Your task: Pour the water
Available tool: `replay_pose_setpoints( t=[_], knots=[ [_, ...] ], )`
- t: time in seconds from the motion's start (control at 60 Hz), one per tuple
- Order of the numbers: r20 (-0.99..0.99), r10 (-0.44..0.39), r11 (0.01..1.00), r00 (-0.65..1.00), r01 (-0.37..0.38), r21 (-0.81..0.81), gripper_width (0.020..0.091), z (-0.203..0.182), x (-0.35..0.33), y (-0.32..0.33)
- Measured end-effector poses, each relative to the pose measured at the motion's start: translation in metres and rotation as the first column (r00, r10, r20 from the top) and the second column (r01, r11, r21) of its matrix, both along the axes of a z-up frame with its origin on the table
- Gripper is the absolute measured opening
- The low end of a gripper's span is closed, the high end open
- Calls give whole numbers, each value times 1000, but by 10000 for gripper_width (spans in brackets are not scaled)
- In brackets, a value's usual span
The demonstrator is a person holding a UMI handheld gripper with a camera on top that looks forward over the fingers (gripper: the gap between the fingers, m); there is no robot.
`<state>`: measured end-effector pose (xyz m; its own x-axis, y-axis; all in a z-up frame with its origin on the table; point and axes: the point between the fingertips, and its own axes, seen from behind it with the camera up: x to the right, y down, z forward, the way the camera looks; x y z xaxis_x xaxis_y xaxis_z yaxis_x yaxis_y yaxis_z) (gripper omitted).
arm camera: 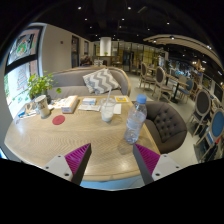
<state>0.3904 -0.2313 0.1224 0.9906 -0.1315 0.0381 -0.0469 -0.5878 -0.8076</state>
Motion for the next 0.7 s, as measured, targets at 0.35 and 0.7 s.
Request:
replay_pose_setpoints(
  t=[0.35, 0.7],
  knots=[
    [25, -21, 996, 999, 19, 83, 848, -30, 113, 110],
    [-10, 18, 990, 1000, -16, 139, 468, -43, 111, 158]
  ],
)
